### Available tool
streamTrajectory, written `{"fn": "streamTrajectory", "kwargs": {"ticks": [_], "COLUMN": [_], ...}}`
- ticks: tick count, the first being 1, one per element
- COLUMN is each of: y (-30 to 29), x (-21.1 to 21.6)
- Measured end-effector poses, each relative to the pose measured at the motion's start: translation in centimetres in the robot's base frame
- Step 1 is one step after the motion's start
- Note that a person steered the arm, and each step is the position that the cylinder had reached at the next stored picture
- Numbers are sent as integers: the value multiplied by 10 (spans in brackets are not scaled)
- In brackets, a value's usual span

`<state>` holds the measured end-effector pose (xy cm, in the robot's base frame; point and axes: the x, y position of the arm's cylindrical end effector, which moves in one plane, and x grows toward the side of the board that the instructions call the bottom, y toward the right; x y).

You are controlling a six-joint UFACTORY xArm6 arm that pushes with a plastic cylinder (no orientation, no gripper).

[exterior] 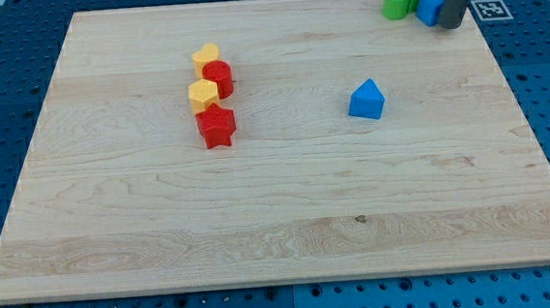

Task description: Push the triangle into the blue cube

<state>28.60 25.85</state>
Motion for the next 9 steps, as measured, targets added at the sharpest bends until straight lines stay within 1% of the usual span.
{"fn": "streamTrajectory", "kwargs": {"ticks": [2, 3, 4, 5, 6, 7, 8, 9], "y": [15, -6, -60, -128, -164, -151, -129, -121], "x": [130, 190, 228, 225, 189, 165, 155, 145]}}
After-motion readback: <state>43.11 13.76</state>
